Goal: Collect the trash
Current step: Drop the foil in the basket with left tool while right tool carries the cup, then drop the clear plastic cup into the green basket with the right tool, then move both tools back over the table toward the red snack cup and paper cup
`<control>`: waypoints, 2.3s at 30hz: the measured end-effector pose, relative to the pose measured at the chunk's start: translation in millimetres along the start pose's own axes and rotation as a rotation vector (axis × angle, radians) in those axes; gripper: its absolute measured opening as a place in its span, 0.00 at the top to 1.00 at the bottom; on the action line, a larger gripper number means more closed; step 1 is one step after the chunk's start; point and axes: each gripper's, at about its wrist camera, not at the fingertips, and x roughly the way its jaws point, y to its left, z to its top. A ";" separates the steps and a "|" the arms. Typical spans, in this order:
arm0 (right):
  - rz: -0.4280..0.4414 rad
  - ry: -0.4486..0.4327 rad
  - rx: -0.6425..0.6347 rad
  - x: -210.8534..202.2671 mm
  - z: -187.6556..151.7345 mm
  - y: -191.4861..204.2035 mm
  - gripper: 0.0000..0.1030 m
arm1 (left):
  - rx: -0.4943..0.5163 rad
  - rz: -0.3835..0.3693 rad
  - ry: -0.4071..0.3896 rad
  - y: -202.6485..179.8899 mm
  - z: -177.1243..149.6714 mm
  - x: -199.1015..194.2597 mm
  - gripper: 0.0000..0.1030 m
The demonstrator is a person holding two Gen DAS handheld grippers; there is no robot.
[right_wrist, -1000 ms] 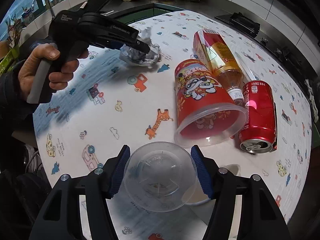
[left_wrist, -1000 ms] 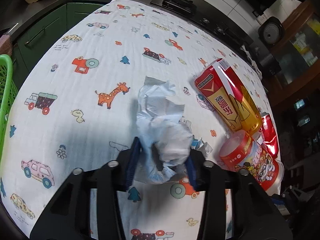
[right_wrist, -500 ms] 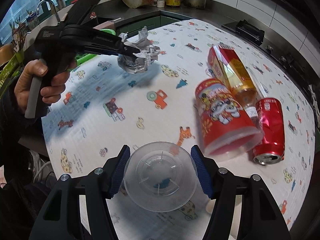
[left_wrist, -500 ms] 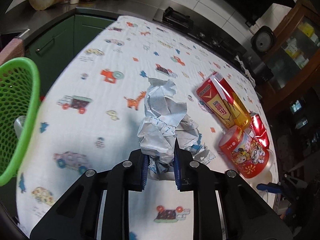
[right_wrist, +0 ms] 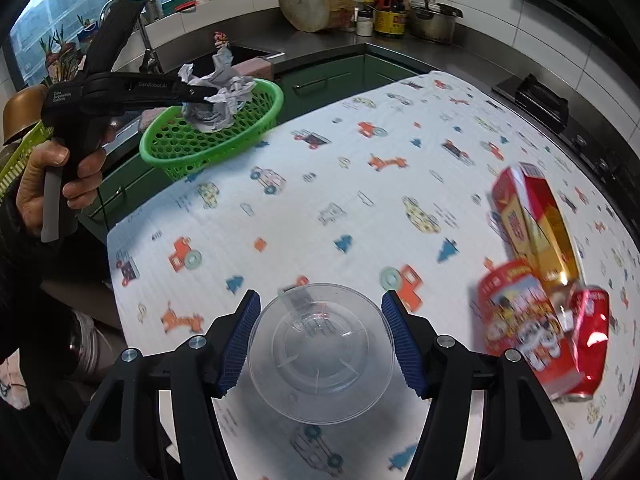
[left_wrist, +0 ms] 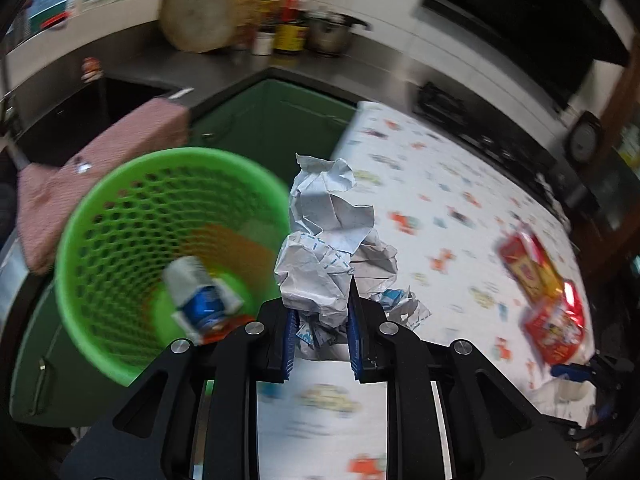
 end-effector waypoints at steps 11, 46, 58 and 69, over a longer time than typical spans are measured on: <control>0.050 -0.002 -0.041 37.9 54.3 38.3 0.41 | -0.106 0.166 0.062 90.5 1.9 29.1 0.76; 0.154 -0.074 0.002 149.9 193.7 130.4 0.34 | -0.292 0.171 -0.029 163.3 -20.0 -23.4 0.28; 0.124 -0.137 0.029 86.2 156.7 98.3 0.29 | -0.245 0.126 -0.040 128.7 -17.9 -27.0 0.24; 0.008 -0.160 0.132 15.6 68.0 32.4 0.26 | -0.154 0.058 -0.023 60.7 -22.8 -25.2 0.22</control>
